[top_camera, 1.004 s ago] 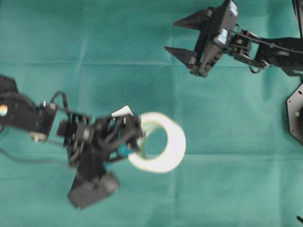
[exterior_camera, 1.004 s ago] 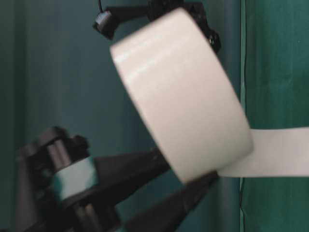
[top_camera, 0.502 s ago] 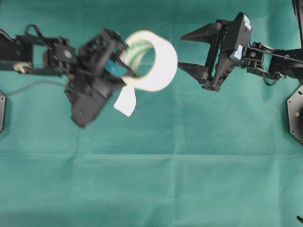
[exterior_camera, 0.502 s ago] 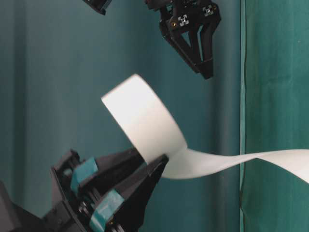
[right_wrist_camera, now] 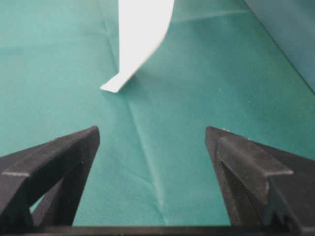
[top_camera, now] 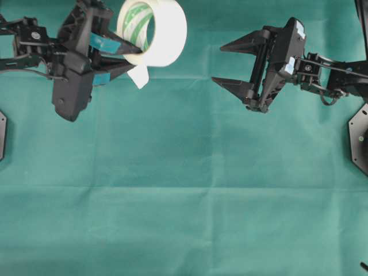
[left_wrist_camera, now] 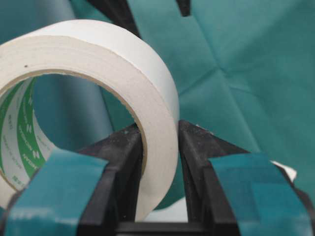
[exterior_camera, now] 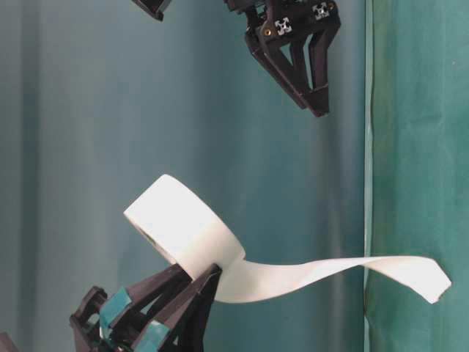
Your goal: Peel off the duct tape with your right arm.
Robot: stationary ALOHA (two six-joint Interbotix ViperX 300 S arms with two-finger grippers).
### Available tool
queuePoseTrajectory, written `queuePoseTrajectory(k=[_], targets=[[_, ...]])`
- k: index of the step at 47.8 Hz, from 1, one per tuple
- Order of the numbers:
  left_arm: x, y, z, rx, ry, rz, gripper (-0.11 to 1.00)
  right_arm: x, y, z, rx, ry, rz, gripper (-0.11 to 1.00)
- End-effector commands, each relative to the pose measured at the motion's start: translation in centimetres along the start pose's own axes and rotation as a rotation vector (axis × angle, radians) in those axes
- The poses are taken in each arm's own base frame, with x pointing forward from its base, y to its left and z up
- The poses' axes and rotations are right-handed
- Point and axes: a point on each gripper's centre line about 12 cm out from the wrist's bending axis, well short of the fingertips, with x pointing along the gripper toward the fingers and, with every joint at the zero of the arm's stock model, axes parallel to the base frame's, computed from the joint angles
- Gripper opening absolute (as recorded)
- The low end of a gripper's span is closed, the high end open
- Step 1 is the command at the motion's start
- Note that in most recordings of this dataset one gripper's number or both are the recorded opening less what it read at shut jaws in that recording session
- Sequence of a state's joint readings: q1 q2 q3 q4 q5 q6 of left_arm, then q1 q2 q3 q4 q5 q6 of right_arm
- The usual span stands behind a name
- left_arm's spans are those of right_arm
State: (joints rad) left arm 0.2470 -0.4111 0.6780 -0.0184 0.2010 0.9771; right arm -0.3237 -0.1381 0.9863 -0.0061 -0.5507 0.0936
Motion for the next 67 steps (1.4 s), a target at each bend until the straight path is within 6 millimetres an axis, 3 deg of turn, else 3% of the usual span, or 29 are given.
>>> queuePoseTrajectory(k=[1, 18, 43, 67], targets=[[-0.5, 1.3, 0.9, -0.040, -0.045, 0.064, 0.20, -0.2, 0.2, 0.9, 0.002, -0.032, 0.005, 0.63], [1.5, 2.5, 2.9, -0.360, -0.135, 0.102, 0.20, -0.3, 0.1, 0.5, 0.002, -0.024, 0.004, 0.63], [5.5, -0.2, 4.2, -0.696, -0.025, -0.083, 0.20, -0.8, 0.1, -0.1, 0.001, -0.004, 0.003, 0.63], [9.2, -1.3, 4.9, -0.714, 0.013, -0.130, 0.20, -6.6, 0.2, 0.9, 0.008, -0.078, 0.008, 0.63]])
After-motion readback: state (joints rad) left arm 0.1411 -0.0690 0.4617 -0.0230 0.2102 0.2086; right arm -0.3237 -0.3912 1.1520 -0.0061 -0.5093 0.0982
